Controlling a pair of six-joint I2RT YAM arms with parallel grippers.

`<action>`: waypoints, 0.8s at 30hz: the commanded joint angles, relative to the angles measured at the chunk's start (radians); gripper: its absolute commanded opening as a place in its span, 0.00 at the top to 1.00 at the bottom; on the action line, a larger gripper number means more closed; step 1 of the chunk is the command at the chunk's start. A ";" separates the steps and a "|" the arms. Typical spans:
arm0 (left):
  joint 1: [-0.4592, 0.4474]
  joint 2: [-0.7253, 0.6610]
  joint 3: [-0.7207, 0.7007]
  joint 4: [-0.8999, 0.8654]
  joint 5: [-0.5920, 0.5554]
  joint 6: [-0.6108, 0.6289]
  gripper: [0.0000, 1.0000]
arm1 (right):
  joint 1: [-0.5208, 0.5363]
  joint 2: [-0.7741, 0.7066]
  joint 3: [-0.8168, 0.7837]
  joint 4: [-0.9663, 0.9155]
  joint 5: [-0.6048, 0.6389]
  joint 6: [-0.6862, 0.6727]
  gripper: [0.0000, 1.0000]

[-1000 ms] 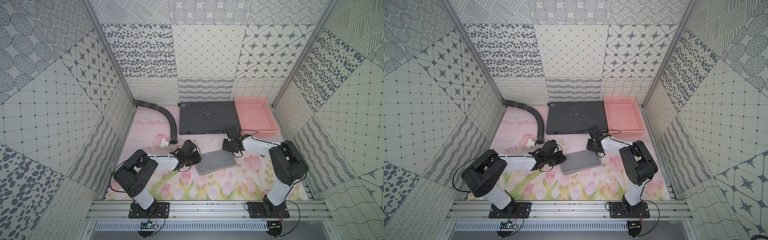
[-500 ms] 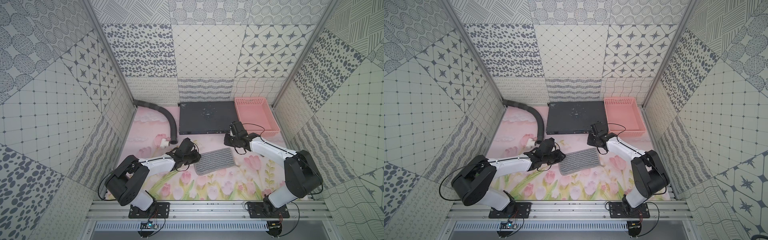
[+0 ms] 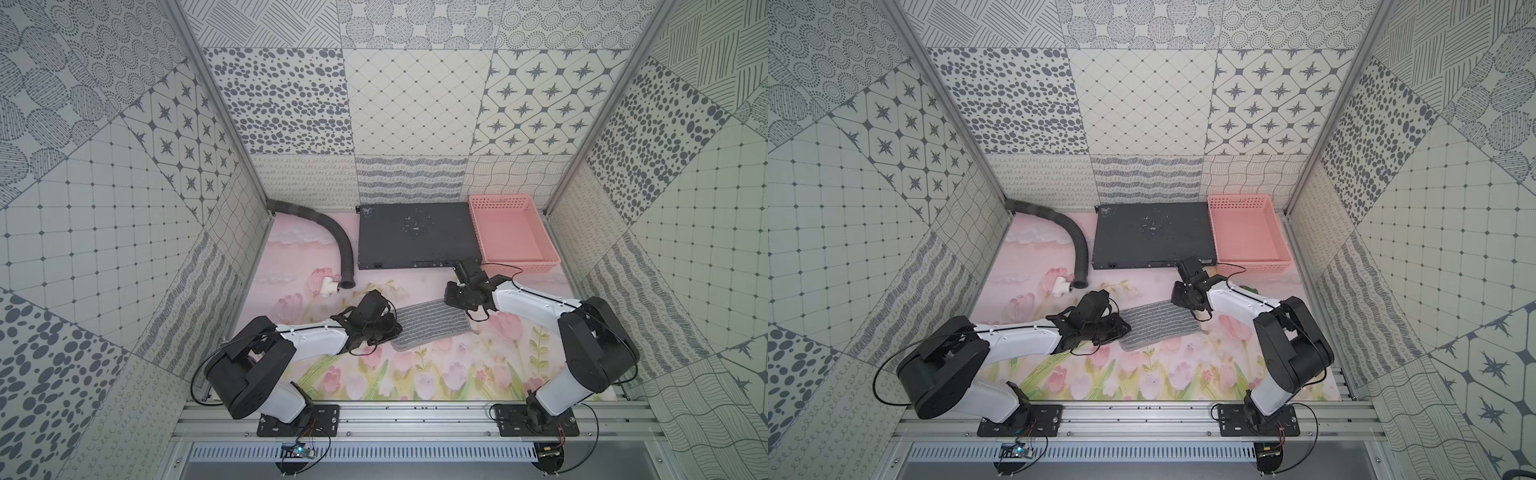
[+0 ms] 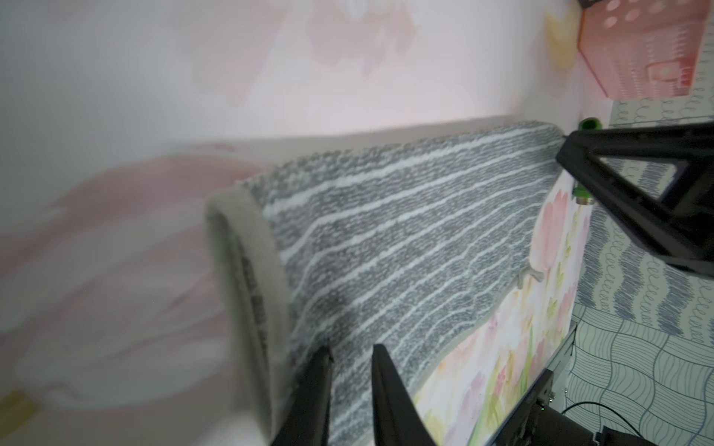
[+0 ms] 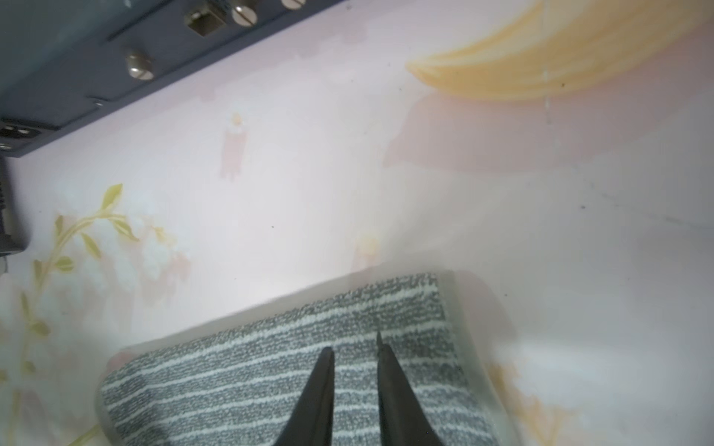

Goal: Fold the square dishcloth
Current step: Smooth out the cleaning item at the center of the board.

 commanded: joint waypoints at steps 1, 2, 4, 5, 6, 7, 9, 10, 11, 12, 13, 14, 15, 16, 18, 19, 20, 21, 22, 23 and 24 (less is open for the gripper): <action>-0.005 0.047 -0.055 0.050 0.013 -0.068 0.81 | -0.018 0.044 -0.014 0.010 0.040 0.011 0.78; -0.005 0.054 -0.064 0.060 0.014 -0.073 0.81 | -0.024 0.055 -0.013 0.010 0.042 0.009 0.78; -0.005 0.064 -0.073 0.069 0.014 -0.076 0.81 | -0.034 0.082 -0.009 0.009 0.046 -0.001 0.78; -0.005 0.066 -0.074 0.068 0.013 -0.076 0.81 | -0.040 0.094 -0.006 0.010 0.049 -0.006 0.78; -0.005 0.067 -0.075 0.065 0.011 -0.071 0.81 | -0.045 0.105 -0.002 0.009 0.050 -0.012 0.78; -0.005 0.064 -0.074 0.058 0.009 -0.068 0.81 | -0.049 0.112 0.001 0.009 0.050 -0.019 0.78; -0.004 0.052 -0.067 0.030 -0.004 -0.055 0.81 | -0.057 0.118 0.006 0.009 0.054 -0.032 0.79; -0.003 0.042 -0.065 0.013 -0.014 -0.050 0.81 | -0.060 0.118 0.008 0.008 0.057 -0.039 0.78; -0.002 0.029 -0.063 -0.005 -0.026 -0.043 0.81 | -0.064 0.114 0.010 0.008 0.060 -0.047 0.79; 0.000 0.016 -0.064 -0.023 -0.036 -0.036 0.81 | -0.067 0.107 0.011 0.007 0.063 -0.055 0.79; 0.001 0.001 -0.063 -0.041 -0.047 -0.030 0.81 | -0.070 0.100 0.013 0.007 0.067 -0.065 0.78; 0.003 -0.012 -0.061 -0.059 -0.058 -0.024 0.81 | -0.073 0.090 0.015 0.008 0.070 -0.073 0.78; 0.004 -0.026 -0.061 -0.076 -0.066 -0.017 0.81 | -0.077 0.081 0.016 0.008 0.074 -0.080 0.77; 0.004 -0.039 -0.060 -0.092 -0.075 -0.012 0.81 | -0.078 0.069 0.017 0.006 0.076 -0.091 0.76; 0.006 -0.061 -0.058 -0.118 -0.088 0.002 0.81 | -0.080 0.045 0.019 0.005 0.078 -0.107 0.75; 0.006 -0.074 -0.056 -0.130 -0.089 0.007 0.81 | -0.080 0.027 0.020 0.002 0.077 -0.116 0.73; 0.006 -0.083 -0.052 -0.137 -0.083 0.012 0.81 | -0.080 0.014 0.020 -0.001 0.075 -0.121 0.72; 0.005 -0.092 -0.047 -0.142 -0.077 0.015 0.80 | -0.080 -0.001 0.019 -0.003 0.074 -0.125 0.71; 0.006 -0.101 -0.040 -0.148 -0.068 0.017 0.79 | -0.080 -0.014 0.019 -0.008 0.073 -0.128 0.71; 0.006 -0.110 -0.032 -0.155 -0.054 0.020 0.77 | -0.080 -0.028 0.018 -0.011 0.070 -0.130 0.70; 0.006 -0.123 -0.024 -0.163 -0.042 0.021 0.75 | -0.080 -0.042 0.017 -0.015 0.066 -0.131 0.70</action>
